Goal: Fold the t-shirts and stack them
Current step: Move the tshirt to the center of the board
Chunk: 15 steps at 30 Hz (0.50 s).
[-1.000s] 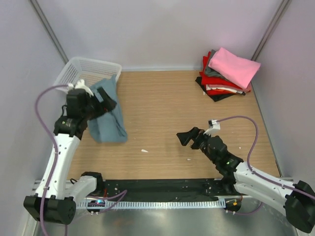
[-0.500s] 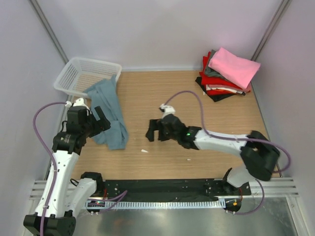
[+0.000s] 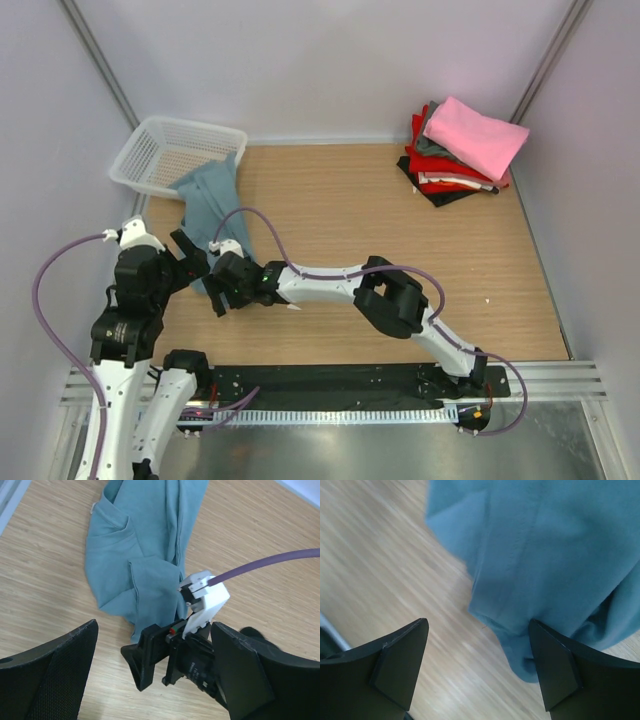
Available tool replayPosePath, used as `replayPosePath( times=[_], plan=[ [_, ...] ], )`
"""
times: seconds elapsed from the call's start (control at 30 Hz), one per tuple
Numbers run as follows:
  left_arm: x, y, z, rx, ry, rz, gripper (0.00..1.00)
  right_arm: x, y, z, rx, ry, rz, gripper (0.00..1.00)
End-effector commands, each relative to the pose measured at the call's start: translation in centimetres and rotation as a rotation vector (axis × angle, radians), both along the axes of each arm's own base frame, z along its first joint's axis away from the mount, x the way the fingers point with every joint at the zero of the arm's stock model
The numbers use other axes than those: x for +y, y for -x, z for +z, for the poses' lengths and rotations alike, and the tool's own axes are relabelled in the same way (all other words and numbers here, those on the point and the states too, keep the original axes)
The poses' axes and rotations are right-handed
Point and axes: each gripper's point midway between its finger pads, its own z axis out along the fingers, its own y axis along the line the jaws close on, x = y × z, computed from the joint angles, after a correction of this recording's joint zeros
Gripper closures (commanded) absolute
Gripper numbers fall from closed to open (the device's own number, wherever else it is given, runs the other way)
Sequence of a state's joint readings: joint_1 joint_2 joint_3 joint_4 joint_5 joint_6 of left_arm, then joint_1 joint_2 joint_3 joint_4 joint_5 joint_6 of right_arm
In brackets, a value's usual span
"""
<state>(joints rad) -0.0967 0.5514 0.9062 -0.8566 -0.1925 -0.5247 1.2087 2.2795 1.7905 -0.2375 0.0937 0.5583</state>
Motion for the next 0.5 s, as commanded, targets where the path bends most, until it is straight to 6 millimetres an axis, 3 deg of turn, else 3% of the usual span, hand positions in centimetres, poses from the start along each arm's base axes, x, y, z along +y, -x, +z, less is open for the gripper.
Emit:
replayPosePath(
  times=[0.0,0.23,0.33,0.47],
  plan=[
    [0.3,-0.5,0.1,-0.017,0.001,0.021,0.06,-1.8,-1.4,-0.9,-0.017,0.107,-0.066,0.12],
    [0.2,-0.4,0.3,-0.031,0.005,0.019,0.05,-6.2,-4.2,0.1,-0.158,0.241,-0.223,0.11],
    [0.2,-0.4,0.4,-0.034,0.008,0.017,0.06,-7.3,-4.8,0.2,-0.185,0.280,-0.263,0.11],
    [0.1,-0.4,0.4,-0.034,0.008,0.015,0.05,-8.0,-5.2,-1.2,-0.206,0.342,-0.276,0.10]
  ],
)
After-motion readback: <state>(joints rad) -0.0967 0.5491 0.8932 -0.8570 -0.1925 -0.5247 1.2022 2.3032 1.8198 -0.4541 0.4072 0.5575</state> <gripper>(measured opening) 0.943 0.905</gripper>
